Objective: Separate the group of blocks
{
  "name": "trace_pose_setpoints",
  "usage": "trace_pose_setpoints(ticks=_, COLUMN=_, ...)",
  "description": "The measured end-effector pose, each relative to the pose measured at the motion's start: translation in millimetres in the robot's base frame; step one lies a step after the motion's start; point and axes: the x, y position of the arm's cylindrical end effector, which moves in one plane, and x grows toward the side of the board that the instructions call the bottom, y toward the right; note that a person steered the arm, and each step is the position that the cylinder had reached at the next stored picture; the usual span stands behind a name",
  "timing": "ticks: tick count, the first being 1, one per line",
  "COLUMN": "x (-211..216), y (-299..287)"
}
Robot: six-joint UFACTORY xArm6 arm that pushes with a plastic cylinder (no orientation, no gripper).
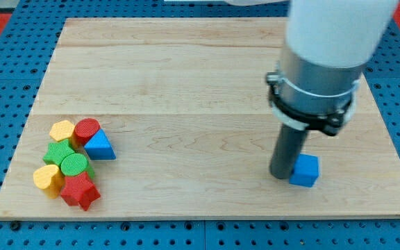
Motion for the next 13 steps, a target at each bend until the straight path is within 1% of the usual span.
trace_pose_setpoints(ticks=1, x=61, y=-32)
trace_pose_setpoints(ticks=2, x=64, y=-40)
trace_pose_setpoints(ticks=3, x=63, y=-171)
trace_pose_setpoints(ticks=4, x=64, y=-266)
trace_pose_setpoints(ticks=5, x=63, y=-275)
trace_pose_setpoints(ticks=6, x=60, y=-335)
trace_pose_setpoints(ticks=7, x=39, y=-330)
trace_pose_setpoints(ticks=8, x=22, y=-309)
trace_pose_setpoints(ticks=9, x=19, y=-282)
trace_pose_setpoints(ticks=10, x=64, y=-283)
trace_pose_setpoints(ticks=11, x=63, y=-401)
trace_pose_setpoints(ticks=12, x=50, y=-424)
trace_pose_setpoints(ticks=13, x=0, y=-378)
